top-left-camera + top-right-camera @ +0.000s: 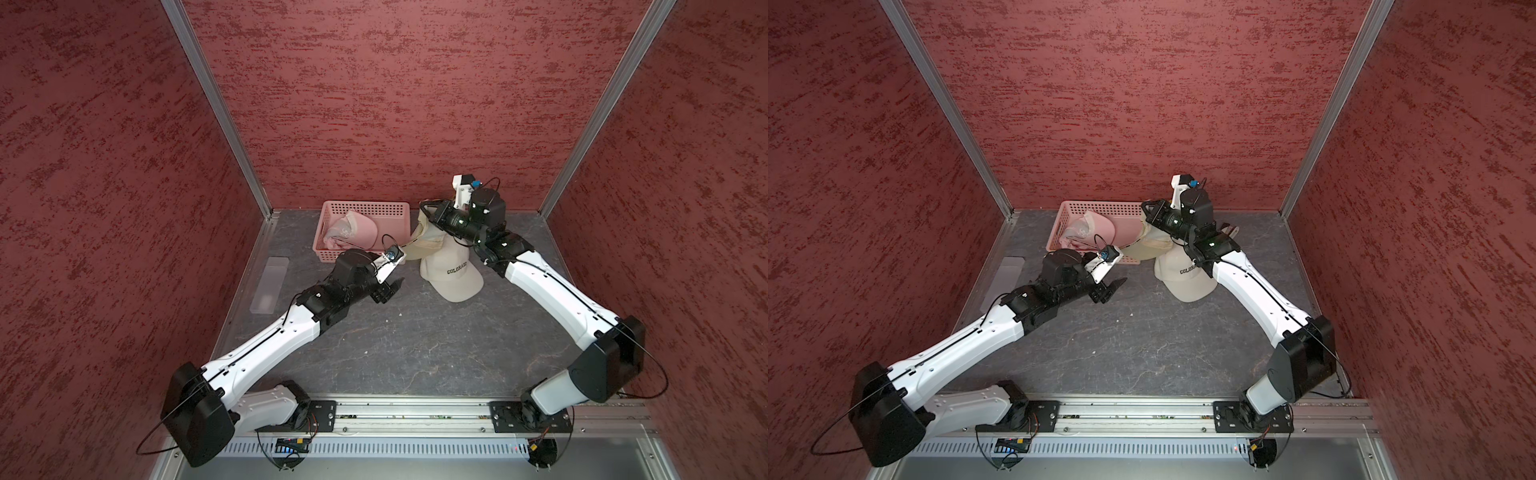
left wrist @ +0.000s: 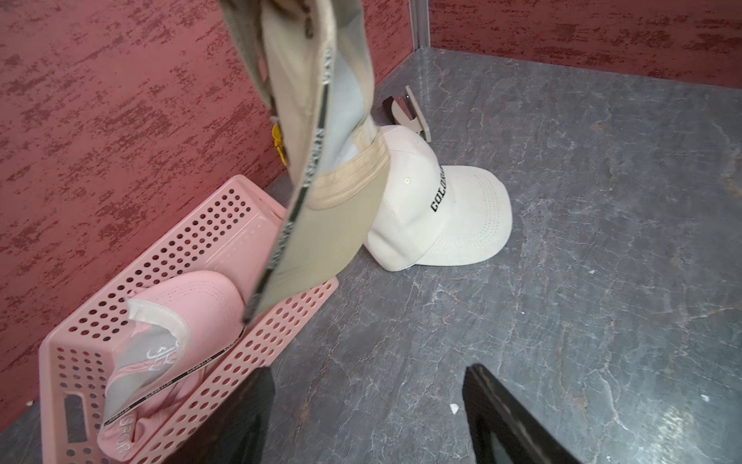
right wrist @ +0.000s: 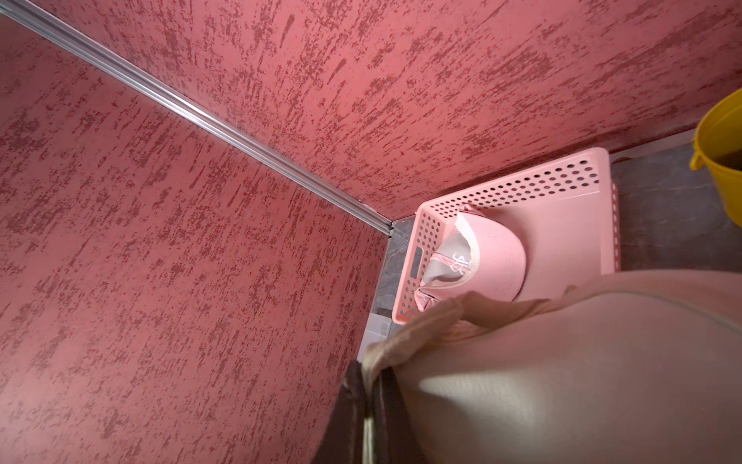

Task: Turn the baseball cap inside out
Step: Turn over the baseball cap.

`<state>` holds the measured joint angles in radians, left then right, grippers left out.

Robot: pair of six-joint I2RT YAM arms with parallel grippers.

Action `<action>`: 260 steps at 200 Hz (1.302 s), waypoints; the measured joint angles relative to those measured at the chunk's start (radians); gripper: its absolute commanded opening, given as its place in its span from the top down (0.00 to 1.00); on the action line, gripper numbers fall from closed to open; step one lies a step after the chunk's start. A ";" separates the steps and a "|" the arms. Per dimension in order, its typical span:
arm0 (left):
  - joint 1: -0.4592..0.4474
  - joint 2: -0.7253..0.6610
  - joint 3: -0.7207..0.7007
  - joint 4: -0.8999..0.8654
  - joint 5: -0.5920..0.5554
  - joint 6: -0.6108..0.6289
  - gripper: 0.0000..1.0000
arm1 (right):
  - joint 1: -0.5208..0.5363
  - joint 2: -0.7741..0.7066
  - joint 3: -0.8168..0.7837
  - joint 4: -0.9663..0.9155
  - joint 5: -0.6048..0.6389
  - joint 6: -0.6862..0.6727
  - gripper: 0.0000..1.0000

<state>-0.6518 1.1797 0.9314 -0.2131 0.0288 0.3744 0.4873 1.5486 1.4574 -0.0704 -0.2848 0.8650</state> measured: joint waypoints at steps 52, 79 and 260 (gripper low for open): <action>0.036 0.014 0.011 0.052 0.043 0.008 0.22 | 0.000 0.000 0.000 0.021 -0.059 0.045 1.00; 0.027 0.043 0.013 0.063 0.079 0.008 0.23 | 0.000 0.000 0.000 0.048 -0.082 0.073 1.00; 0.063 0.126 -0.002 0.181 0.219 0.095 1.00 | -0.022 -0.023 -0.155 0.170 -0.219 0.200 1.00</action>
<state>-0.5892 1.3056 0.9295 -0.0319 0.2481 0.4694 0.4652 1.5253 1.3025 0.0994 -0.5041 1.0649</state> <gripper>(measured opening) 0.065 0.069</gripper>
